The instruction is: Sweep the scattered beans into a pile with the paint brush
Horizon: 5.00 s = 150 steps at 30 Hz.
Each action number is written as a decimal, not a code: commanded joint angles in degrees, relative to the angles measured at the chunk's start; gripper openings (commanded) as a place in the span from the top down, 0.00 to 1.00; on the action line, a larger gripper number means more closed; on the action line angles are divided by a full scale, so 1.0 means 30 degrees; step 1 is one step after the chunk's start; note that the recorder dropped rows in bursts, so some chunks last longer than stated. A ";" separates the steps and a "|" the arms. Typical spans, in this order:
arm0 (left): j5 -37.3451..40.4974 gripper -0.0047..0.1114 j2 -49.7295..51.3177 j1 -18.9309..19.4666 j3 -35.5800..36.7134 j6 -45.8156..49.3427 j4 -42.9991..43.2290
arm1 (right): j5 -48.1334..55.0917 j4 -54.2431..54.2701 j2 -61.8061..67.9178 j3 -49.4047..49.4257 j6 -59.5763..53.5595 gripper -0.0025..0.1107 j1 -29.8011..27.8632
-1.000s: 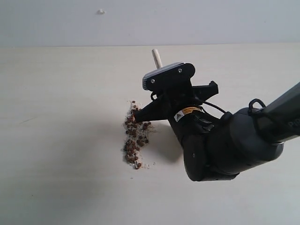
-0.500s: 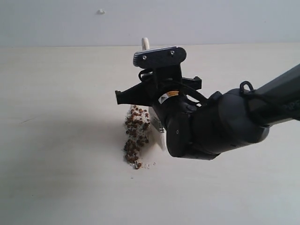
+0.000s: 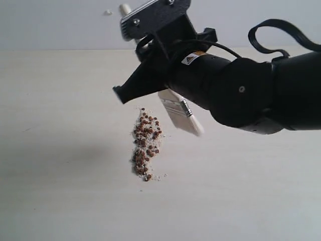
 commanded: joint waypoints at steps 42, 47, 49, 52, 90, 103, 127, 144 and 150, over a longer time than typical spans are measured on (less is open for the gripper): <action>-0.0046 0.96 -0.0058 -0.0080 0.0087 -0.0052 -0.0114 | -1.4795 -3.9450 0.4488 0.1847 2.9335 0.98 -0.7936; -0.0046 0.96 -0.0058 -0.0080 0.0087 -0.0052 -0.0114 | -1.4795 -3.7866 0.6100 0.1847 2.9163 0.98 -0.7295; -0.0046 0.96 -0.0058 -0.0080 0.0087 -0.0052 -0.0114 | -1.4795 -3.7444 0.6587 0.1847 2.8174 0.98 -0.6642; -0.0046 0.96 -0.0058 -0.0080 0.0087 -0.0052 -0.0114 | -1.4795 -3.6928 0.6938 0.1847 2.7359 0.98 -0.6185; -0.0046 0.96 -0.0058 -0.0080 0.0087 -0.0052 -0.0114 | -1.4795 -2.9338 0.8595 0.1777 2.9241 0.98 -0.6189; -0.0046 0.96 -0.0058 -0.0080 0.0087 -0.0052 -0.0114 | -1.2767 -2.8233 0.8630 0.1777 2.6521 0.98 -0.6224; -0.0046 0.96 -0.0058 -0.0080 0.0087 -0.0052 -0.0114 | -1.0336 -2.8819 0.7725 -0.1018 2.6014 0.98 -0.6224; -0.0046 0.96 -0.0058 -0.0080 0.0087 -0.0052 -0.0114 | -1.3868 -2.9331 0.7895 -0.1018 2.9966 0.98 -0.6053; -0.0046 0.96 -0.0058 -0.0080 0.0087 -0.0052 -0.0114 | -1.4795 -2.7237 0.9593 -0.1018 2.9966 0.98 -0.6053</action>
